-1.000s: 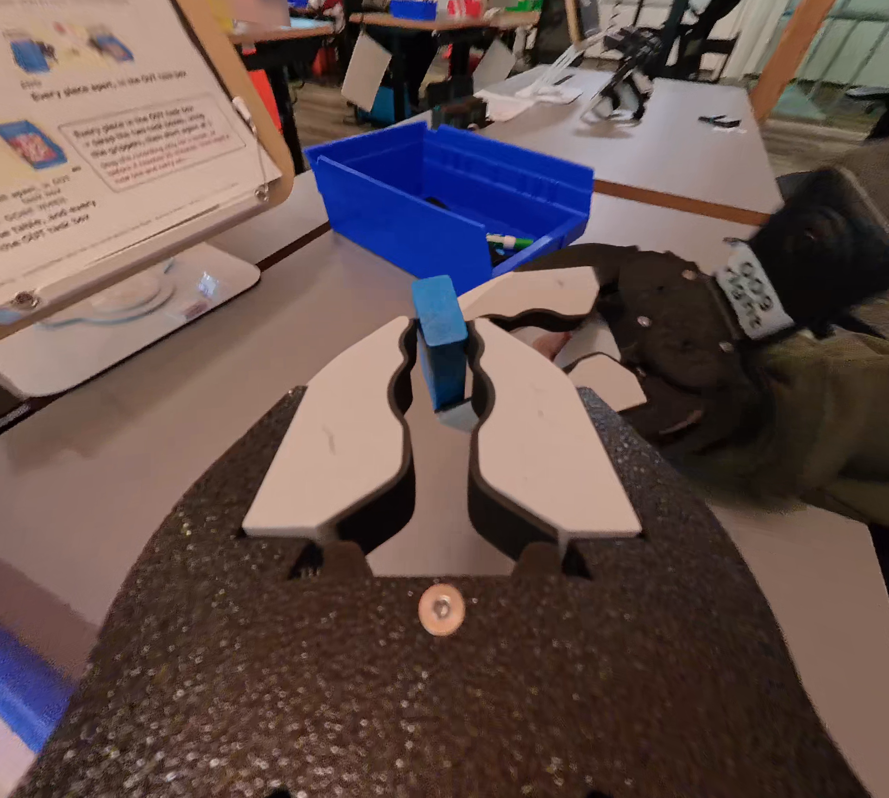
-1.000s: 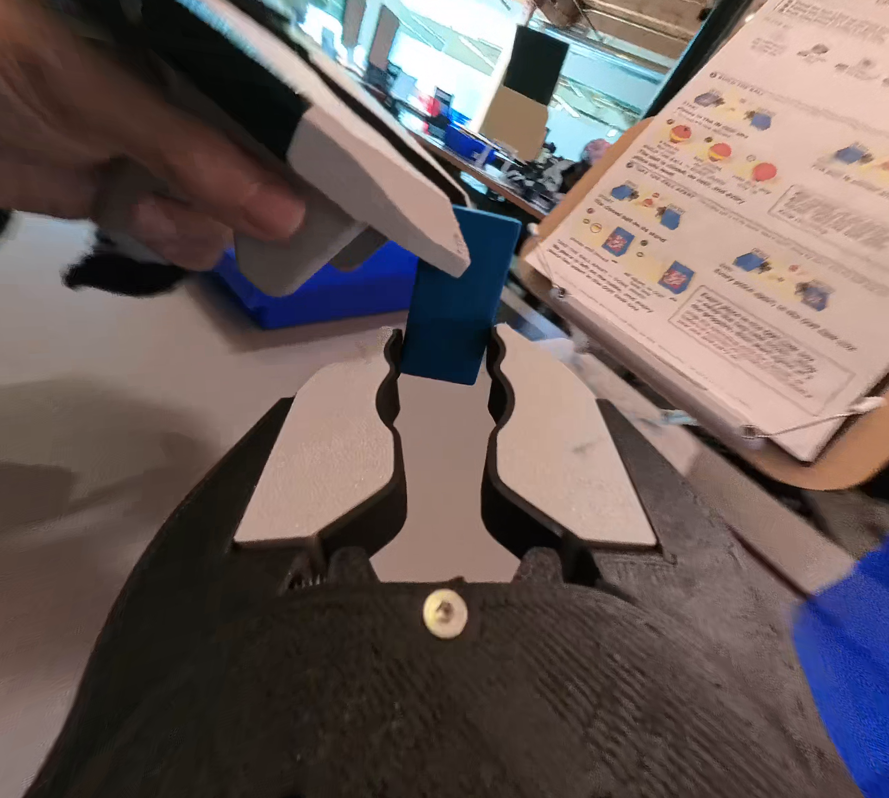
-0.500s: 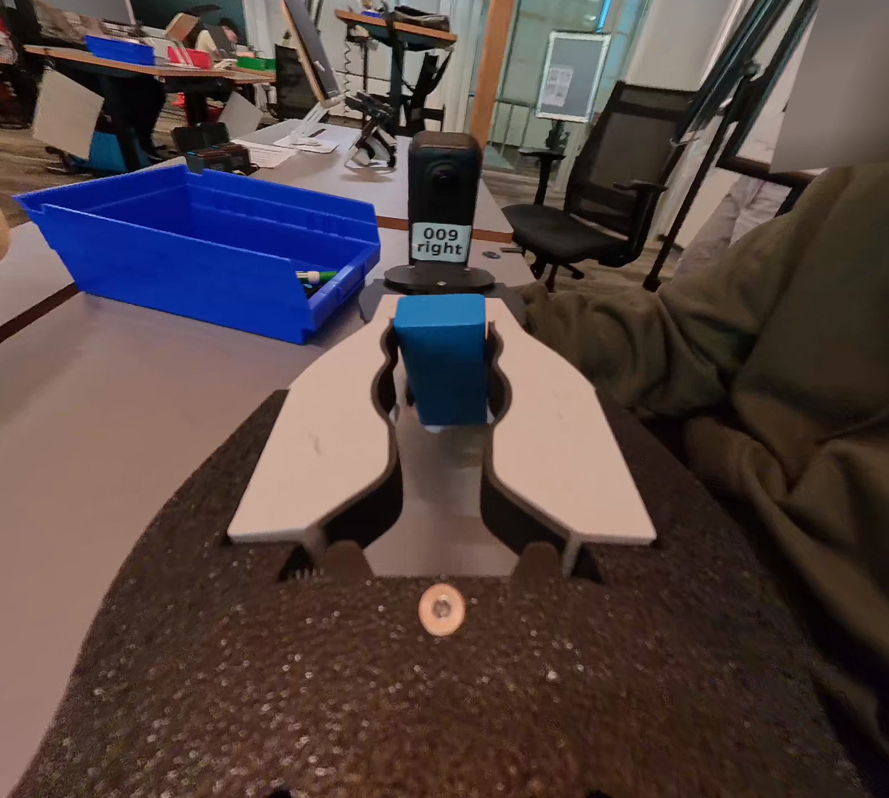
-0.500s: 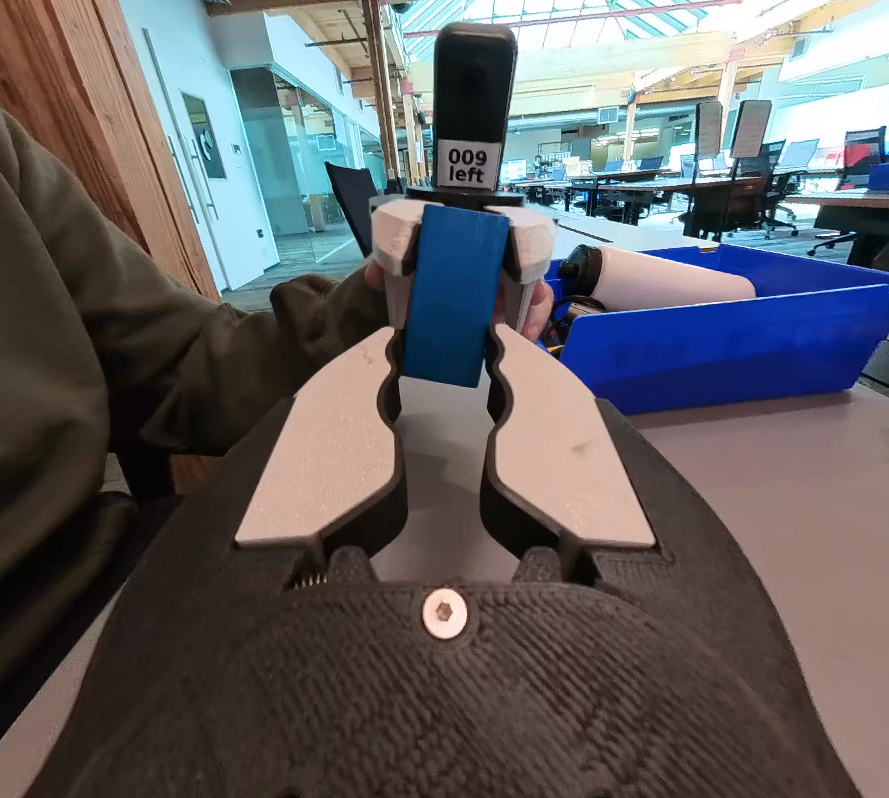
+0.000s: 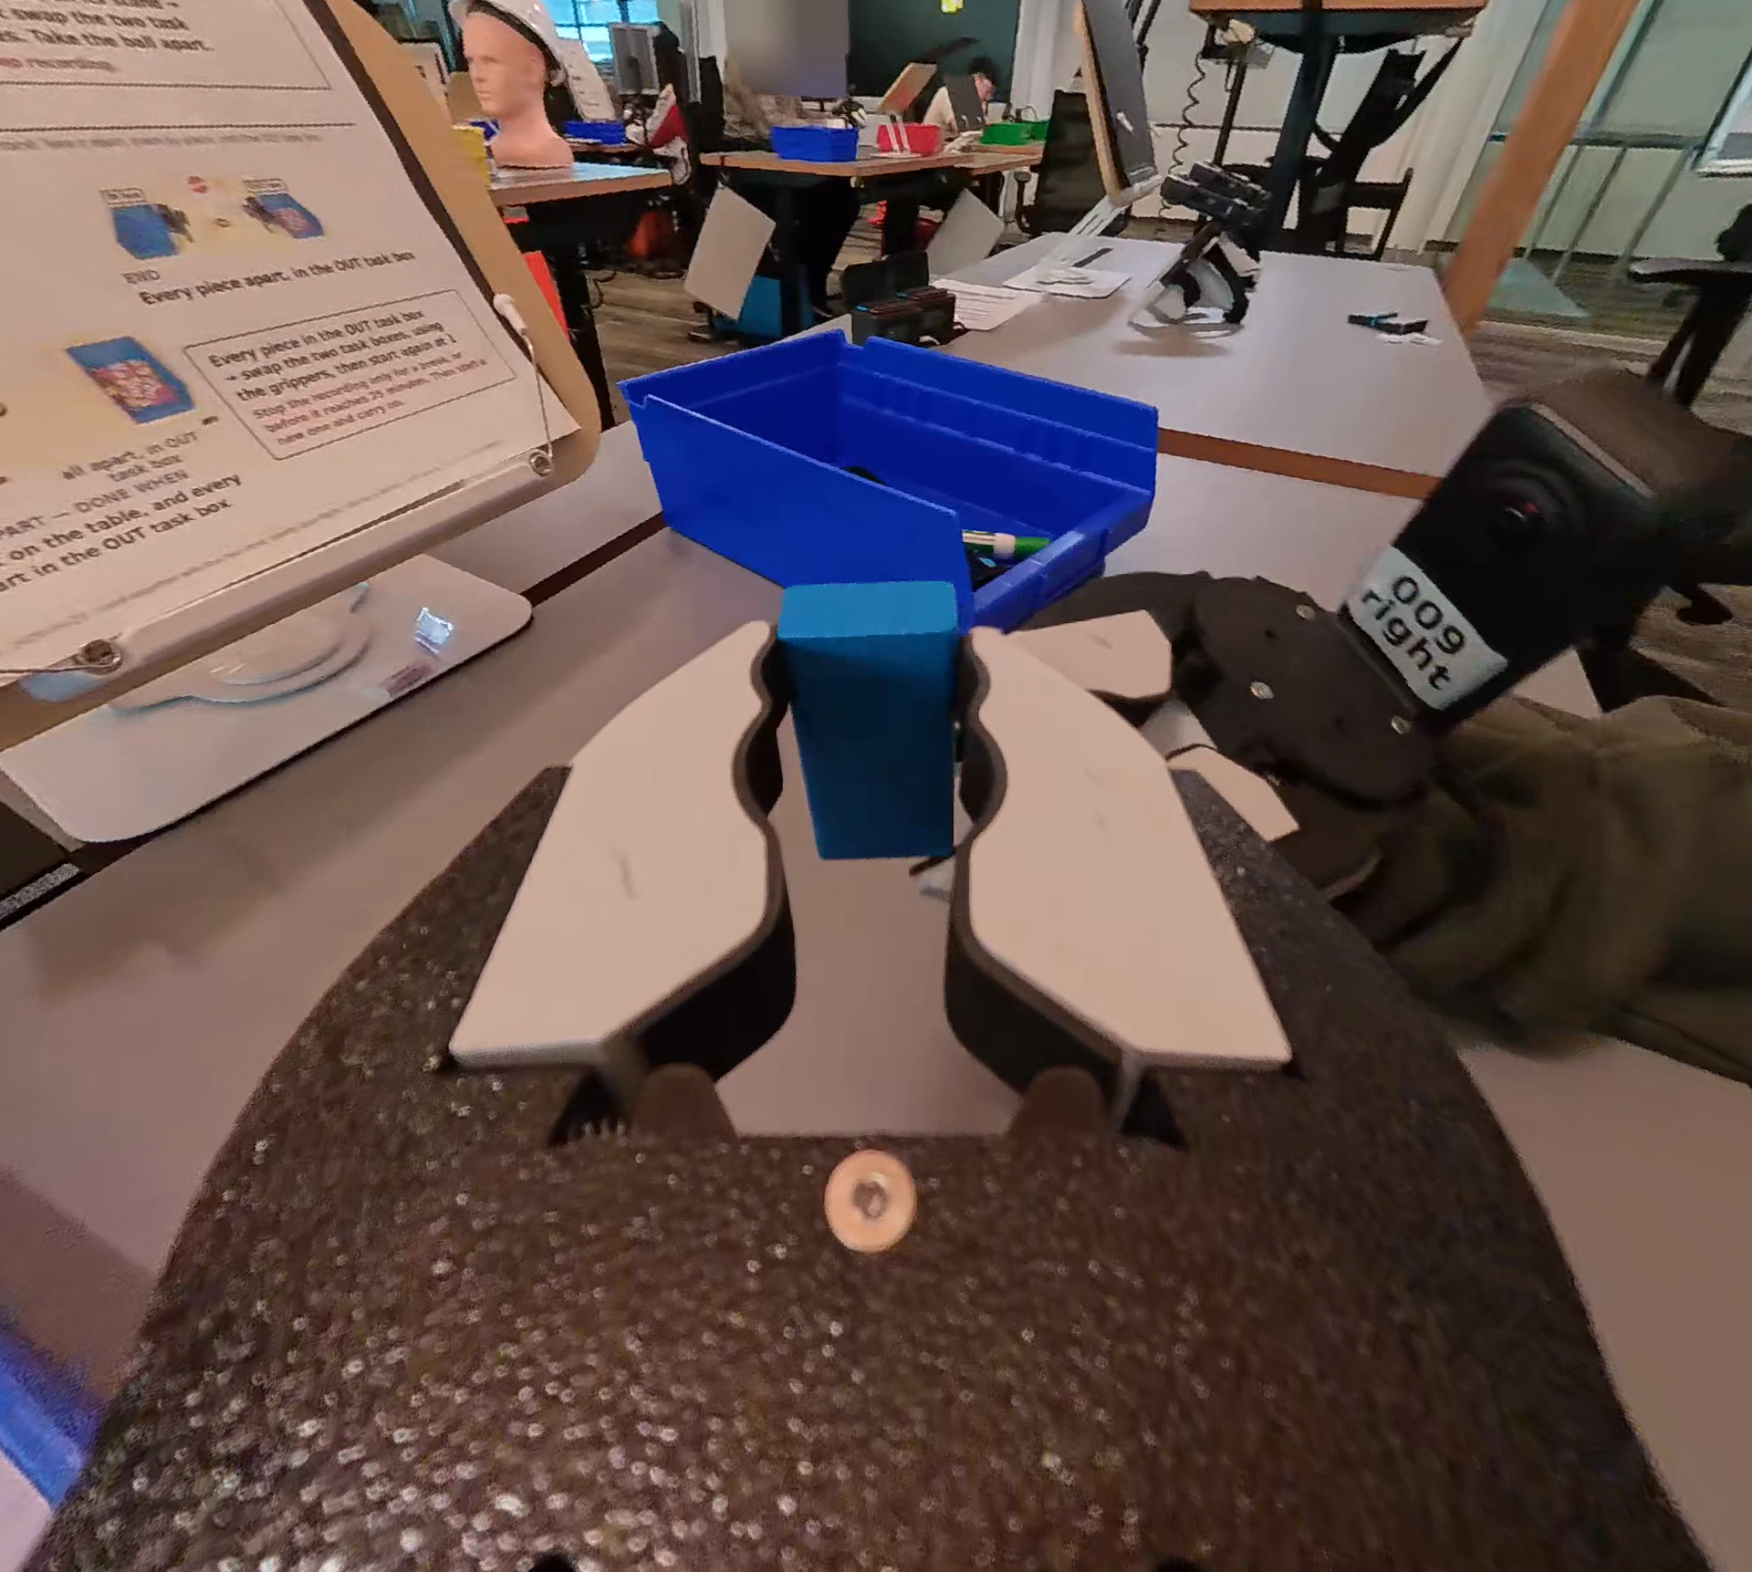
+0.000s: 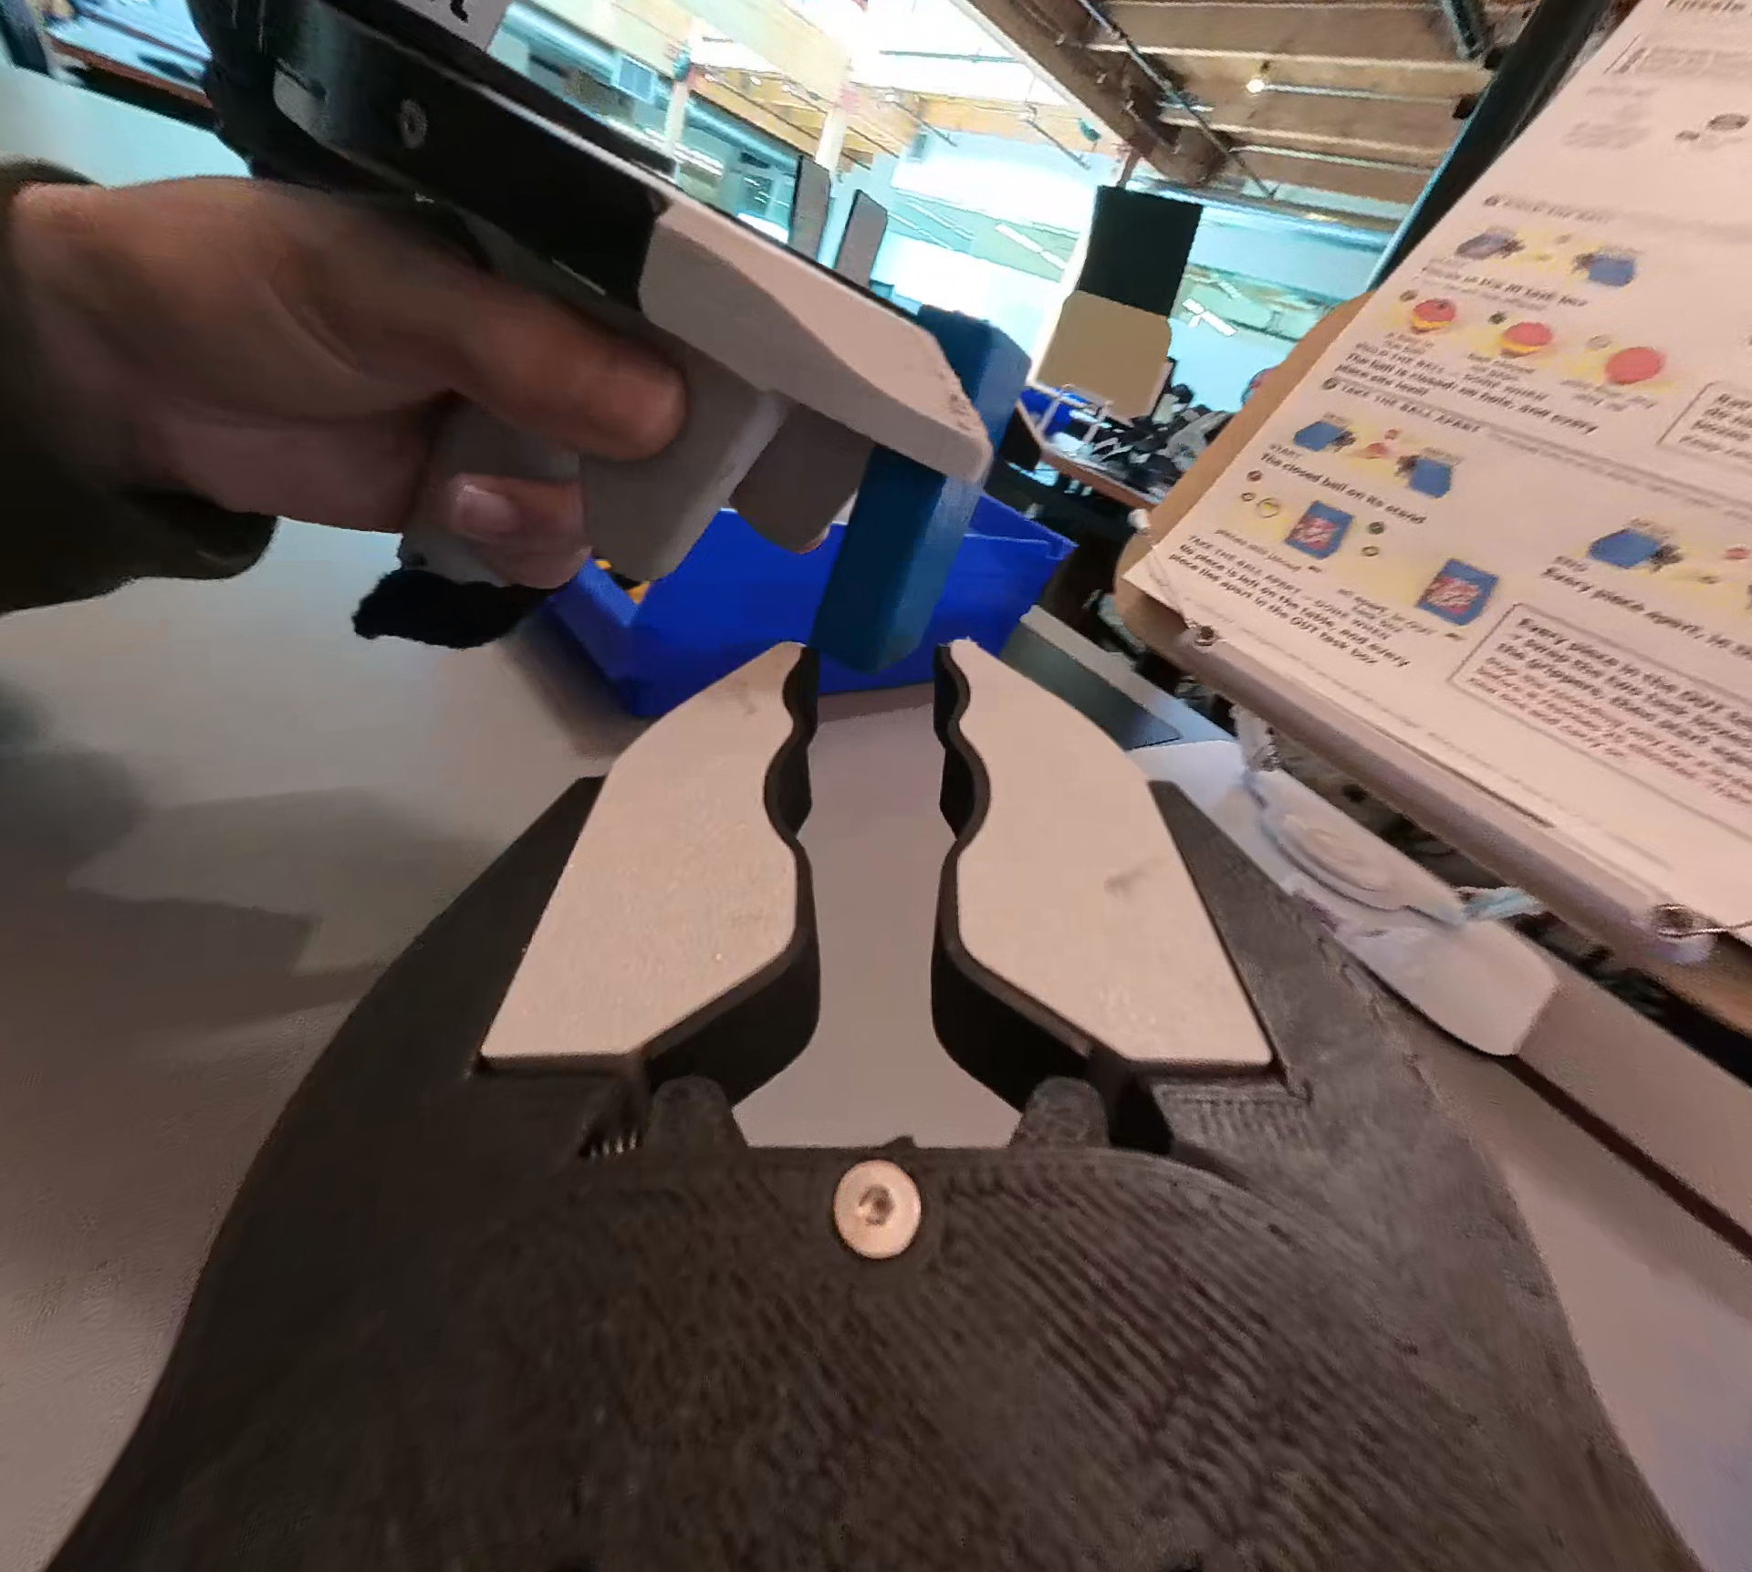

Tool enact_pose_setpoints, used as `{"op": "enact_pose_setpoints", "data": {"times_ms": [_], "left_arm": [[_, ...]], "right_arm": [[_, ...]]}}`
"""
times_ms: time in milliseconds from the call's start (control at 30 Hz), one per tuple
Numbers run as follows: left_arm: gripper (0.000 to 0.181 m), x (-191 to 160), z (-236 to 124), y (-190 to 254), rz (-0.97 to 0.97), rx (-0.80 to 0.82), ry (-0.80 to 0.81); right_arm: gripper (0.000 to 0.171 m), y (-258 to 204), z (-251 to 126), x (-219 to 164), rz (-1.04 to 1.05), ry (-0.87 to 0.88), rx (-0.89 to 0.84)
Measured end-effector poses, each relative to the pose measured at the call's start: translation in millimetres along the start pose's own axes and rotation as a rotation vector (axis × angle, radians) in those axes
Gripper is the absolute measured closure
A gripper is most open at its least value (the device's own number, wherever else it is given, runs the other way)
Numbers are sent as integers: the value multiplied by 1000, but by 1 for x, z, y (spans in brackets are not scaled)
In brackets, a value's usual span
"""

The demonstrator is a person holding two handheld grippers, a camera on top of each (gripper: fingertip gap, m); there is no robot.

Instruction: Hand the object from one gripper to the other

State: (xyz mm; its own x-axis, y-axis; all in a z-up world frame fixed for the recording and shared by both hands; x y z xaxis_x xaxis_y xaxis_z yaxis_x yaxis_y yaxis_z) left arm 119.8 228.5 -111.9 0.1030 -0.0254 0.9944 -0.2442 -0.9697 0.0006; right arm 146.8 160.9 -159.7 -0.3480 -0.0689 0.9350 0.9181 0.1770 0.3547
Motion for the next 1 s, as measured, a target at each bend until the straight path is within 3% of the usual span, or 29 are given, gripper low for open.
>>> {"op": "enact_pose_setpoints", "data": {"times_ms": [33, 200, 333, 533, 767, 900, 1000], "left_arm": [[148, 0, 0, -1, -16, 7, 5], [148, -1, 2, -5, -74, 47, 20], [148, 0, 4, 1, -113, 8, 39], [147, 1, 3, 2, -110, -15, 64], [140, 8, -11, 2, -112, -186, 107], [136, 9, -25, 4, -188, -399, 71], [162, 9, -31, 5, -194, -470, 52]], "right_arm": [[149, 0, -1, 1, -33, -8, -25], [142, -4, 3, 5, -39, -9, -48], [151, -1, 2, 5, 7, -3, -85], [153, -2, 4, 8, 125, 9, 4], [154, -3, -5, 19, 260, 190, 240], [154, -11, -9, 23, 372, 266, 464], [154, -17, -11, 22, 399, 282, 556]]}}
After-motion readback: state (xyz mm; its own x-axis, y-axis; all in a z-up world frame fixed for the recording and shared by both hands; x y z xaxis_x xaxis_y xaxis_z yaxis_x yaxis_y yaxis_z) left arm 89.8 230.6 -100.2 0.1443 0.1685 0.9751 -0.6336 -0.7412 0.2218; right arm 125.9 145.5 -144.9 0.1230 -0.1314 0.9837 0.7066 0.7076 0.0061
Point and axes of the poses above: each gripper's, where its closed fingertips meet, z out along the fingers, x out of its top, y = z × x across the jaws, the point moved 5 cm from there along -z, back along the fingers, and after that the axes turned 14 degrees about x, right-handed, at the moved point
